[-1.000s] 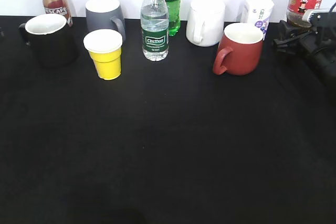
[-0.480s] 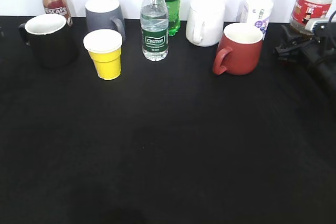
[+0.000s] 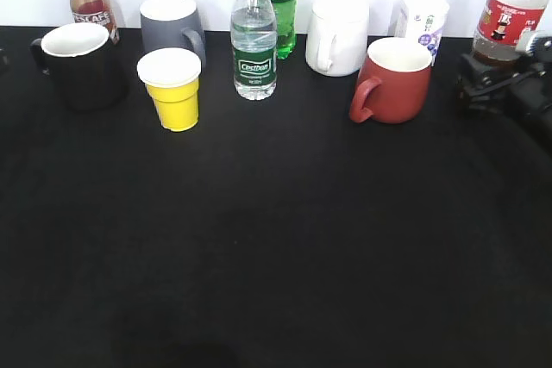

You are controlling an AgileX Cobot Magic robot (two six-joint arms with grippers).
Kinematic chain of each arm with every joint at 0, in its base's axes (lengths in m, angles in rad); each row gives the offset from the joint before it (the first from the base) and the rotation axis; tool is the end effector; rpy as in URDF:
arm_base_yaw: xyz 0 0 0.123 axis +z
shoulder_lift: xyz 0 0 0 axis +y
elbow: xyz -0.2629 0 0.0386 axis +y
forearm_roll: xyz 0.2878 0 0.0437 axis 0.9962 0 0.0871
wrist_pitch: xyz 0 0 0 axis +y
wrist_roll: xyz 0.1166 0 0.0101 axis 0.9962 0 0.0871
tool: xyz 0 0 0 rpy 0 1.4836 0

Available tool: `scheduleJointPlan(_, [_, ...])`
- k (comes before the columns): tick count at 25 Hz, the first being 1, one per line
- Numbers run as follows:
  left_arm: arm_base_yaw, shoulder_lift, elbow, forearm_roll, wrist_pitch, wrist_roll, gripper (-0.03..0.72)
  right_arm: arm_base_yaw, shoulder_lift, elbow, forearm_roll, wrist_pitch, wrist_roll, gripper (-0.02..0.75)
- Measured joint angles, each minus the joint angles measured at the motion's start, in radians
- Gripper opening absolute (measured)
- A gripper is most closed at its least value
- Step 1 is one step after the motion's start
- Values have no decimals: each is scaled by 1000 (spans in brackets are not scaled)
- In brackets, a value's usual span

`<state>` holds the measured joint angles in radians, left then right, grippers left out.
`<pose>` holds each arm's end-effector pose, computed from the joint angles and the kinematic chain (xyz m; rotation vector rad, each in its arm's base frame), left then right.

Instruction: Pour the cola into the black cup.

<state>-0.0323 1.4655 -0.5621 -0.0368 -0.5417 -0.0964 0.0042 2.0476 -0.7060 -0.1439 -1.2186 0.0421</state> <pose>0.3357 -0.0086 0.1577 -0.1015 1.8438 -0.0944 0.3787 0.0173 0.0639 -0.1142 1.6066 0.1058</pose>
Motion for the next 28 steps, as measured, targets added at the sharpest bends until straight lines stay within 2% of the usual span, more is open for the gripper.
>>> scheduleJointPlan(3, [-4,0,0,1,17,0,350,0,-56,80,32,0,0,616])
scheduleJointPlan(6, [-72,0,0,1,116,0,350,0,-157,176,40,39,26,604])
scheduleJointPlan(9, [-168,-5,0,1,289,0,350,0,-328,190,-3,375,71,595])
scheduleJointPlan(11, [-246,-43,0,1,415,0,350,0,-463,179,-31,695,136,588])
scheduleJointPlan(13, [-302,-100,-2,14,572,0,350,39,-587,119,-83,1064,203,584])
scheduleJointPlan(17, [-311,-200,-101,51,1092,0,350,197,-732,-75,-52,1681,191,584])
scheduleJointPlan(19, [-311,-274,-123,57,1286,0,360,218,-769,-130,97,1918,34,582])
scheduleJointPlan(22, [-311,-487,-123,89,1489,0,446,219,-901,-136,169,2143,-30,574])
scheduleJointPlan(24, [-311,-664,-123,103,1603,0,458,219,-1027,-135,170,2263,-32,564])
scheduleJointPlan(28, [-311,-1033,-56,108,1683,0,459,219,-1410,-17,180,2300,-27,563])
